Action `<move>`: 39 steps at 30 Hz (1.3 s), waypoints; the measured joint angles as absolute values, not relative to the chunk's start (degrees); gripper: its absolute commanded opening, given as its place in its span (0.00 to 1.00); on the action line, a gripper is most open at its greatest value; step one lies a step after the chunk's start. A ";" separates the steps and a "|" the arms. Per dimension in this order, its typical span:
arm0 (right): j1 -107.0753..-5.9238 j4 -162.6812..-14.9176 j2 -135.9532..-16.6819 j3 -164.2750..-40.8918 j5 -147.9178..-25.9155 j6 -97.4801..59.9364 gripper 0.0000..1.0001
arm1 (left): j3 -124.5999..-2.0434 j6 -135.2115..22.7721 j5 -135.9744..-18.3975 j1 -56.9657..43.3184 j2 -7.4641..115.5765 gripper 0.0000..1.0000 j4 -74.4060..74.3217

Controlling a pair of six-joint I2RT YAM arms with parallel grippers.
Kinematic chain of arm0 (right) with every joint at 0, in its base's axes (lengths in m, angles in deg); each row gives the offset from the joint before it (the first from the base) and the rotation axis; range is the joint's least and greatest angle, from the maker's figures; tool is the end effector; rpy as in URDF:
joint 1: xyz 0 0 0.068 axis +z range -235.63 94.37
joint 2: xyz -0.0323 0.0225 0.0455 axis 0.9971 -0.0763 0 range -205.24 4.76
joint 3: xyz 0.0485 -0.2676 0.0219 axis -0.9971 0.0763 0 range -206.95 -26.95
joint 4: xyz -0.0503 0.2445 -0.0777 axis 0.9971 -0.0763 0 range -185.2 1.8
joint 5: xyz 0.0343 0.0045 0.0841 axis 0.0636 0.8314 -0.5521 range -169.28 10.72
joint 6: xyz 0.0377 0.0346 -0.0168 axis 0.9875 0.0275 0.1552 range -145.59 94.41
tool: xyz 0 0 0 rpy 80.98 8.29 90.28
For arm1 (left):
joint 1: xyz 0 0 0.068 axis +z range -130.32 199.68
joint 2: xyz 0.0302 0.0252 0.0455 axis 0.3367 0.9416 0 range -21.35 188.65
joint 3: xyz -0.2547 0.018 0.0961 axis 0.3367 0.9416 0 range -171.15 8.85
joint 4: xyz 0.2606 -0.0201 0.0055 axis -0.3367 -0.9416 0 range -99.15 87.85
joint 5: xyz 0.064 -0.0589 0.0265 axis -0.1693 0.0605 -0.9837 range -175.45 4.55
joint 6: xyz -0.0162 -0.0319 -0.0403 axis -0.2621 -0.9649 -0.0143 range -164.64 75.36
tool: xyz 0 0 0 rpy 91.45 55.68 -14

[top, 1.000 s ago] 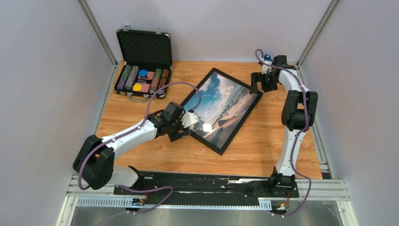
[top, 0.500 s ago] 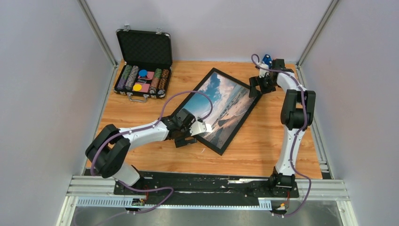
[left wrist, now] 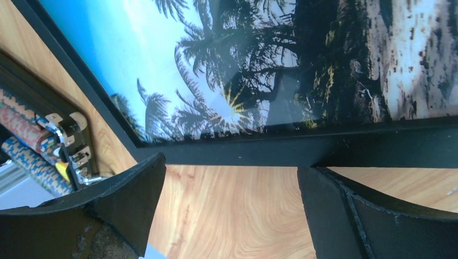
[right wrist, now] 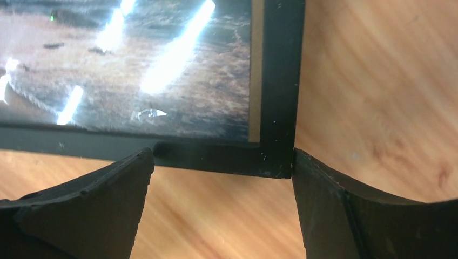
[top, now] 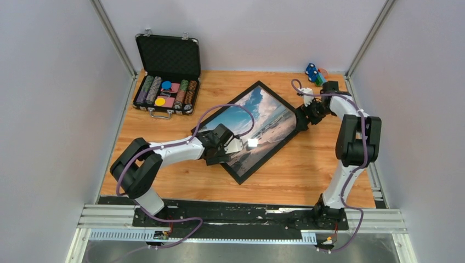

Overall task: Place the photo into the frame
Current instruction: Adjust the photo frame at the center of the board.

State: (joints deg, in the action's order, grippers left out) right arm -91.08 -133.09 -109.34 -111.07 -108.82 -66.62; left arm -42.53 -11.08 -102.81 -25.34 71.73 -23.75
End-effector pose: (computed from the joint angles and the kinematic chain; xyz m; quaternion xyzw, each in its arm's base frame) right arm 0.3973 -0.0202 0.1828 -0.3248 0.9024 0.1820 0.2168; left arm 0.2234 -0.2086 0.1624 0.5821 0.7665 0.1233 0.2417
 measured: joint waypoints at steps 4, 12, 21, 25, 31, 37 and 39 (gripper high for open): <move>-91.78 -134.68 -101.78 -104.49 -108.25 -70.67 0.91 | -43.20 -9.07 -104.60 -25.23 72.60 1.00 -24.36; -91.84 -137.66 -89.21 -96.12 -106.48 -74.78 0.91 | -45.35 -4.74 -106.68 -24.79 74.85 1.00 -27.12; -91.84 -138.64 -87.27 -87.31 -100.27 -77.00 0.91 | -48.76 -0.02 -108.43 -24.36 78.28 1.00 -28.10; -91.84 -139.16 -87.27 -84.90 -98.96 -77.81 0.92 | -49.85 1.88 -109.39 -24.29 79.40 1.00 -27.99; -91.84 -139.38 -86.13 -81.91 -98.19 -78.67 0.95 | -51.99 5.16 -112.98 -24.20 82.07 1.00 -26.44; -91.80 -139.88 -81.95 -78.11 -98.15 -78.10 1.00 | -54.61 8.26 -118.99 -23.59 85.85 1.00 -21.33; -91.74 -140.19 -80.47 -77.32 -98.21 -77.11 1.00 | -55.66 8.66 -120.84 -23.15 87.20 1.00 -19.31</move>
